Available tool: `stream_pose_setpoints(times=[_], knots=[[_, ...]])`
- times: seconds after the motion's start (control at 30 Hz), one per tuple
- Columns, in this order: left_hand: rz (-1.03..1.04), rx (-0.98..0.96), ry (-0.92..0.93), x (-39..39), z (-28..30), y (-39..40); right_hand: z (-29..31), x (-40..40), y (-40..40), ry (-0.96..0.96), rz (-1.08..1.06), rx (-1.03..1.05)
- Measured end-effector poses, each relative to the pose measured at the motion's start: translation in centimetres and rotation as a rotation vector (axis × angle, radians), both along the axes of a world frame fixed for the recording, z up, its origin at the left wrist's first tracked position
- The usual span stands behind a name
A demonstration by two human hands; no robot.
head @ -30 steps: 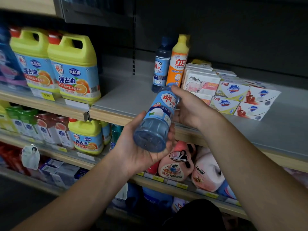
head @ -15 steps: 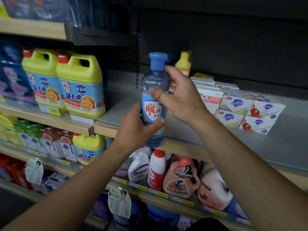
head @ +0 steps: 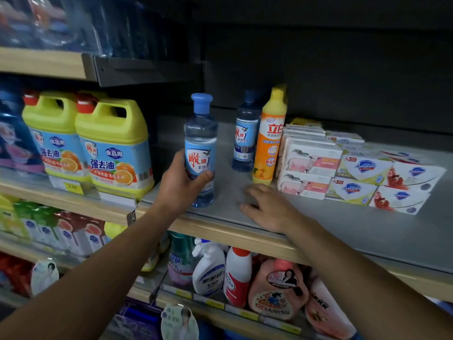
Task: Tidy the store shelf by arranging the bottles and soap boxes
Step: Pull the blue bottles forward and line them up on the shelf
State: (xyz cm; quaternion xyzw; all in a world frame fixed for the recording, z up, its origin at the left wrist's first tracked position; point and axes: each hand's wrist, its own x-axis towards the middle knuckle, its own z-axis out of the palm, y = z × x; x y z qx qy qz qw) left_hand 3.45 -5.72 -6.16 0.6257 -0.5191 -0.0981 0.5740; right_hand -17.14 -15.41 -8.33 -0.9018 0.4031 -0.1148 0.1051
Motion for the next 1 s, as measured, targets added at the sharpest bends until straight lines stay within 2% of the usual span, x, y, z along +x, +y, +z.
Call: stream_pose_setpoints(times=[0.27,0.4,0.57,0.77,1.0], knots=[[0.168,0.068,-0.128,2.6,-0.3,-5.3,-1.0,0.5,-0.8,0.002,-0.017,-0.059],[0.154,0.089,-0.06,3.3,0.0,-8.0,-0.7,1.2,-0.3,-0.044,-0.003,-0.086],[0.166,0.093,-0.013,4.5,0.1,-10.9,-0.4,3.4,-0.5,-0.044,0.048,-0.024],[0.172,0.127,-0.111,6.5,-1.0,-15.3,-0.5,4.8,-1.8,-0.016,0.054,-0.006],[0.181,0.111,-0.083,7.7,-1.7,-22.0,-0.7,5.3,-2.0,-0.029,0.048,-0.021]])
